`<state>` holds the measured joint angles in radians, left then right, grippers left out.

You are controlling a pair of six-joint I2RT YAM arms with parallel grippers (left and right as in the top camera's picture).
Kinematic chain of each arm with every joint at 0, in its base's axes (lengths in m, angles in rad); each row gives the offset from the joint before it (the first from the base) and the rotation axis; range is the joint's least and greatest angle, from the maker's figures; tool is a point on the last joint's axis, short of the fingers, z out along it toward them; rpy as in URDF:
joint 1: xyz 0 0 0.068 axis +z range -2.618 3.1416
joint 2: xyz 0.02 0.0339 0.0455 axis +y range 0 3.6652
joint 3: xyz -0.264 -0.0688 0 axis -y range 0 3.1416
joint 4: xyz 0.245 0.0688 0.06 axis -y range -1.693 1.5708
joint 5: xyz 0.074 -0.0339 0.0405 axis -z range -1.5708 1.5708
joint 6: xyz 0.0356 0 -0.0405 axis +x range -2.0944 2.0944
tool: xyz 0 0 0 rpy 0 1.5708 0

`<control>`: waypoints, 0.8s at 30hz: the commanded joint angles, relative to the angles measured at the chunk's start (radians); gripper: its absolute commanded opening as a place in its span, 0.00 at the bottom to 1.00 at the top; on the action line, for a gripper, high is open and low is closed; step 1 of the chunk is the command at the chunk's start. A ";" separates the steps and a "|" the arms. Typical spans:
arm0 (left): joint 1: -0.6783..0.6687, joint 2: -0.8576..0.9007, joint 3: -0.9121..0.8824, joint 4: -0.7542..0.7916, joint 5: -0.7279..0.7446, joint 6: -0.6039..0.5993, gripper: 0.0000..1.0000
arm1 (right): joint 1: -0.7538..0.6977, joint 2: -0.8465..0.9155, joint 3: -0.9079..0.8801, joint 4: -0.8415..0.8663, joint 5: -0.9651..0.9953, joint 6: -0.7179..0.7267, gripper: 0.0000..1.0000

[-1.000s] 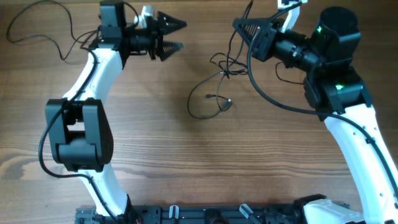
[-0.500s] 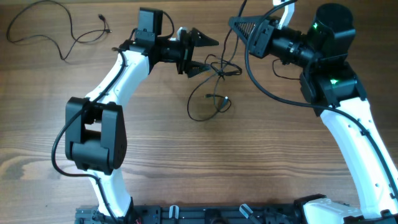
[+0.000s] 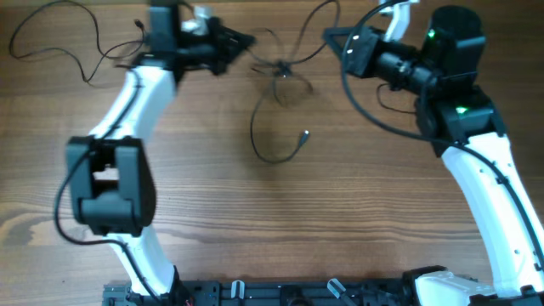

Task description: Untangle cables

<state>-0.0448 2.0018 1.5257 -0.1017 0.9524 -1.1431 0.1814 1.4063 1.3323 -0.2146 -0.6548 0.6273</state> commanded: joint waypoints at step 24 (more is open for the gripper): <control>0.599 -0.359 0.229 0.352 -0.518 0.374 0.04 | -0.061 -0.018 0.002 -0.441 1.072 0.172 0.04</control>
<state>0.5507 1.6722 1.7424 0.2211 0.4835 -0.7929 0.1249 1.4033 1.3319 -0.6472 0.3077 0.7670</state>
